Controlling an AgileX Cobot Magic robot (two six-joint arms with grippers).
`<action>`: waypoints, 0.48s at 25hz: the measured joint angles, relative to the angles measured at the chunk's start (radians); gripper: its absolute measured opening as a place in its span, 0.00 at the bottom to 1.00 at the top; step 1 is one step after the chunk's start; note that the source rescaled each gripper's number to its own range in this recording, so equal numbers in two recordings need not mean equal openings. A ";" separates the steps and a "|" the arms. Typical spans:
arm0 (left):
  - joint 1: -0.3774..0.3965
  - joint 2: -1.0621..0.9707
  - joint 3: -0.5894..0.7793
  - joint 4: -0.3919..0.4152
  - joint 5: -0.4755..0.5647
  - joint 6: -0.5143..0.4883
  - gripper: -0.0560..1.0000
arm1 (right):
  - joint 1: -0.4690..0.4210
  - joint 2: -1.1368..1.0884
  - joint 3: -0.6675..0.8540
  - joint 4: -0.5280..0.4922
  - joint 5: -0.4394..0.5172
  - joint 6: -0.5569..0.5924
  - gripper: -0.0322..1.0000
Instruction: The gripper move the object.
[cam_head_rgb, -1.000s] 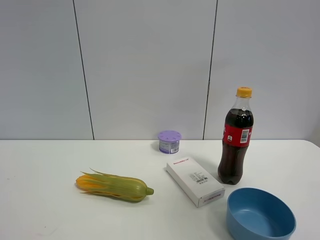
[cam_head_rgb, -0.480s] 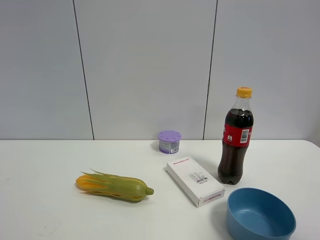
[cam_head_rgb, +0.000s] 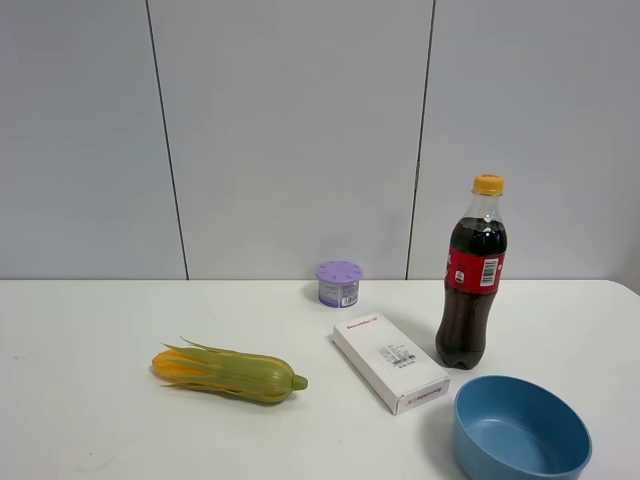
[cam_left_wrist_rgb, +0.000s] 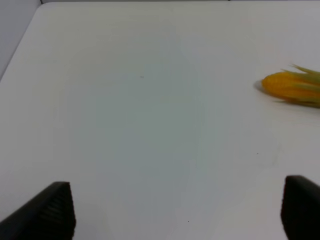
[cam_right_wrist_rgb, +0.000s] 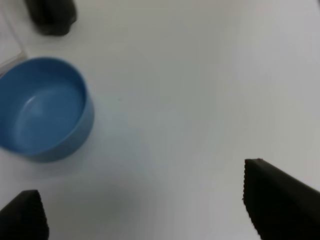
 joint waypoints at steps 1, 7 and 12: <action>0.000 0.000 0.000 0.000 0.000 0.000 1.00 | -0.026 -0.004 0.000 0.000 0.000 -0.001 0.78; 0.000 0.000 0.000 0.000 0.000 0.000 1.00 | -0.195 -0.033 0.000 0.004 -0.001 -0.011 0.78; 0.000 0.000 0.000 0.000 0.000 0.000 1.00 | -0.223 -0.123 0.000 0.003 -0.001 -0.010 0.78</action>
